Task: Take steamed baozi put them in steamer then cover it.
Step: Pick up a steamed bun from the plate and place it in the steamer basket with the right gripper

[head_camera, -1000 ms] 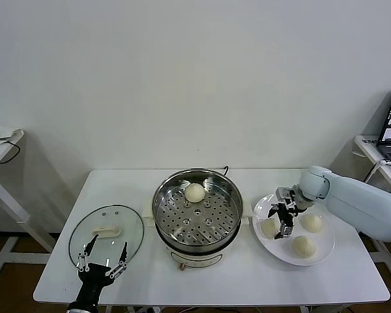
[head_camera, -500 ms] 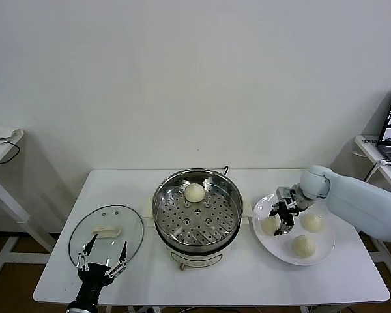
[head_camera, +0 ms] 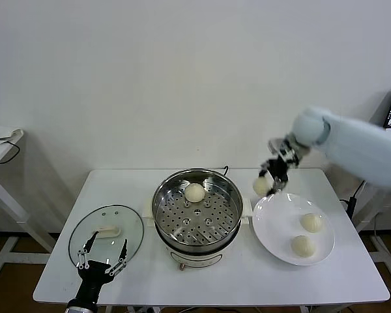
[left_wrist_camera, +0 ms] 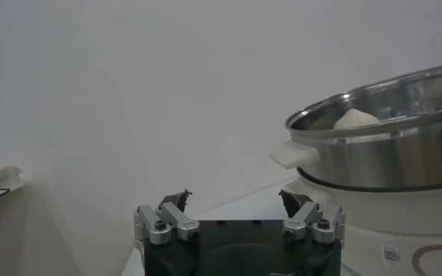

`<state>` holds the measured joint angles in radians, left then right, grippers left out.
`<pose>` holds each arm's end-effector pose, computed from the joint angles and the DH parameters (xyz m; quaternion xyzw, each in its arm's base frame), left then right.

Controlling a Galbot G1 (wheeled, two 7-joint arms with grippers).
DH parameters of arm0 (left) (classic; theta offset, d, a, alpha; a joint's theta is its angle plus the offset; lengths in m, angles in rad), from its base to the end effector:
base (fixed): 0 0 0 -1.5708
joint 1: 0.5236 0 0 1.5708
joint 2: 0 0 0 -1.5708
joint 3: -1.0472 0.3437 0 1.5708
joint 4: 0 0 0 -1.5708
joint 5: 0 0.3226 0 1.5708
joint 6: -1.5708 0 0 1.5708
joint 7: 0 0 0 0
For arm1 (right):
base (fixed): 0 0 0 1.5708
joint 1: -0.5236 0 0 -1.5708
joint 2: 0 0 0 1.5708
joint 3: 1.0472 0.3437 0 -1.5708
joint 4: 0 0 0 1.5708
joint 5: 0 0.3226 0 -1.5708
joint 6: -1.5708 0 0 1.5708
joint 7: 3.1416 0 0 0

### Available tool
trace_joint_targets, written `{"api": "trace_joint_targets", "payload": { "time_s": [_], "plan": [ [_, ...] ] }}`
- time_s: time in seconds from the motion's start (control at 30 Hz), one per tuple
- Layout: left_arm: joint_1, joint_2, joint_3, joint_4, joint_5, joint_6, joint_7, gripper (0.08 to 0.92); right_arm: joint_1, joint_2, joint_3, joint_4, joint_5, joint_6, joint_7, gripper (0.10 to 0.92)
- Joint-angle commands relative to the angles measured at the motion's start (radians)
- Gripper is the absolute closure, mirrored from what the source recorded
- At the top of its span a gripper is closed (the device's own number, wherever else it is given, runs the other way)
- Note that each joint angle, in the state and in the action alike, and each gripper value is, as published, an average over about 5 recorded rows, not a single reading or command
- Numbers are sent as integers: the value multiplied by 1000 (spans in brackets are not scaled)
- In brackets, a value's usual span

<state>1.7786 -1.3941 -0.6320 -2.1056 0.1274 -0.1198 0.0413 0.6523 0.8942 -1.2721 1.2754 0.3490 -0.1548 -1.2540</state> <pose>0.0910 0.0611 -0.3117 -0.0448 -0.9848 -0.1639 0.0366 0.5340 -0.0394 -0.0003 0.6028 -0.4805 0.5597 0.3039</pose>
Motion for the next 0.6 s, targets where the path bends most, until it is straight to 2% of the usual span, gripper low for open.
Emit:
{"api": "trace_joint_targets", "payload": {
  "time_s": [0.03,0.3,0.6],
  "plan": [
    [-2,-1,1,0,0,0,-1,177,187,247,-133,107,217,-97,29,364],
    [-10,-2,-3,1,-2,0,-2,177,116,421,-193,87,280,-178,154,367],
    [-13,-4,-4,4,-4,-3,-4,177,24,517,-216,-5,242,-214,233,378]
  ]
}}
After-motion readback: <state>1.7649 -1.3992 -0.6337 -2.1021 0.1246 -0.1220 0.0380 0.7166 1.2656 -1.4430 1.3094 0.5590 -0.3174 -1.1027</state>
